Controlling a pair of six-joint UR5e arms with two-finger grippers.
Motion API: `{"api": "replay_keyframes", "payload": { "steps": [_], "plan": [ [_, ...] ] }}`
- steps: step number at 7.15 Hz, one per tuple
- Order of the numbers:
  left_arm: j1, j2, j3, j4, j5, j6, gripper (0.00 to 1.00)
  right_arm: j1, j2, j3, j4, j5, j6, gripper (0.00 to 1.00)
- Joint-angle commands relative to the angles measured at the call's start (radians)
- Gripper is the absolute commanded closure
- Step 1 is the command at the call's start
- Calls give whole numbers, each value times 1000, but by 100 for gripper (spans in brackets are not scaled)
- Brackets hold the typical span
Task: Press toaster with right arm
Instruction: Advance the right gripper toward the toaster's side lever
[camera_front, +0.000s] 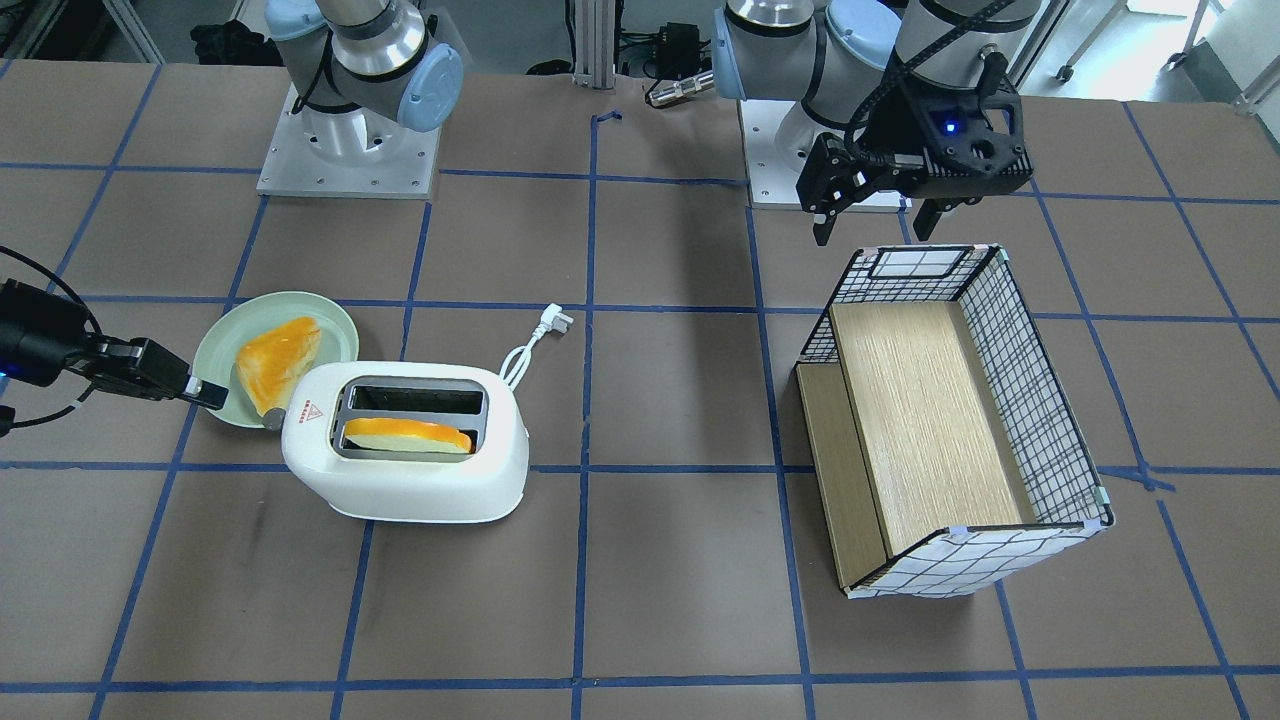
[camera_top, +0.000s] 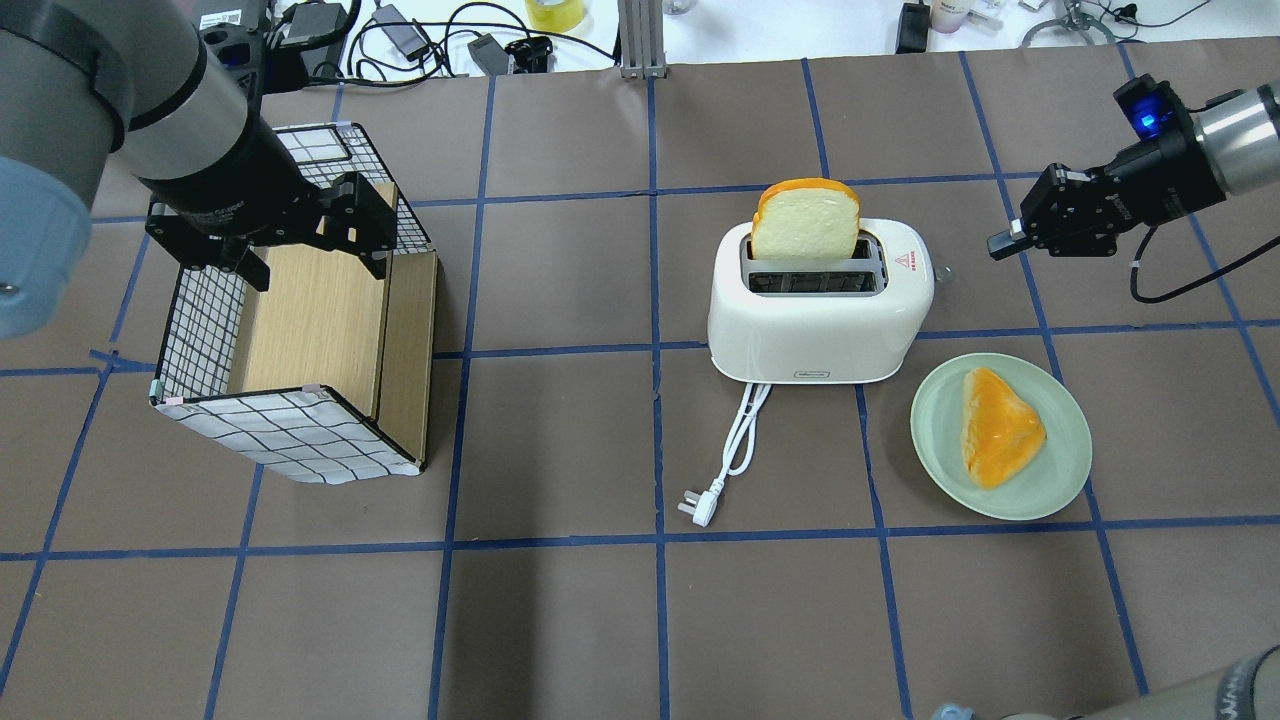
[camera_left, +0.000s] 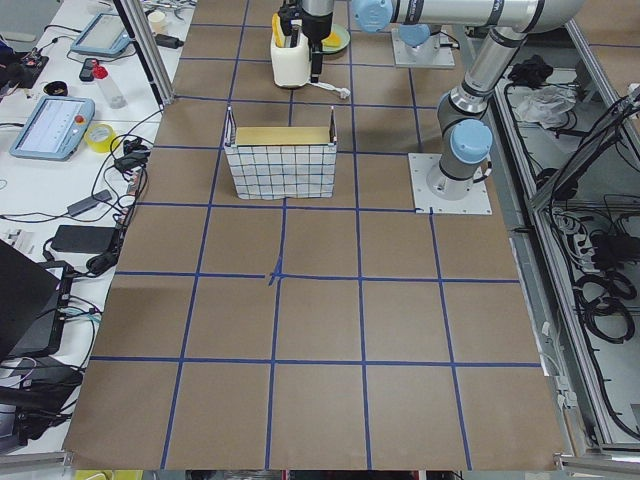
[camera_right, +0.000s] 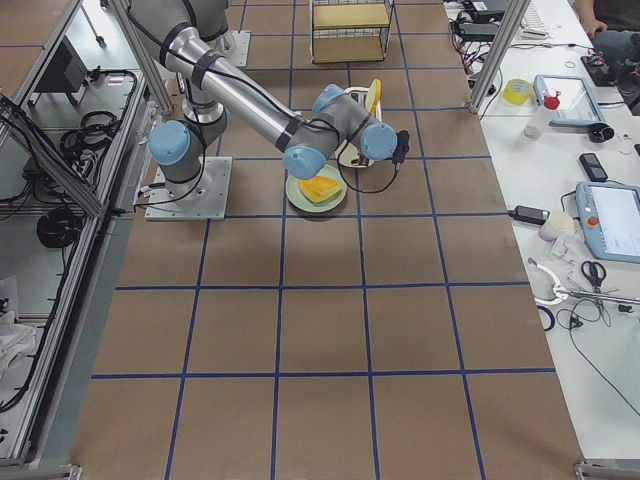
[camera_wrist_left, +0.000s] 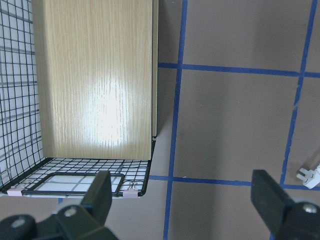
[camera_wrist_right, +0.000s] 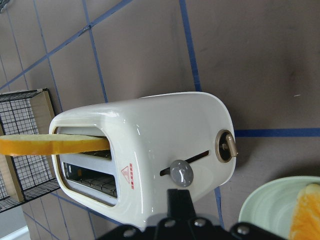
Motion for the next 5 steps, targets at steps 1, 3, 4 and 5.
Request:
{"api": "replay_keyframes", "payload": {
  "steps": [1,3,4,5],
  "plan": [
    [0,0,0,0,1,0,0,37,4,13,-41,61,3,100],
    [0,-1,0,0,0,0,0,39,31,13,-94,72,-12,100],
    [0,0,0,0,1,0,0,39,43,14,-104,71,-17,100],
    [0,0,0,0,0,0,0,39,48,14,-108,60,-18,100]
  ]
}}
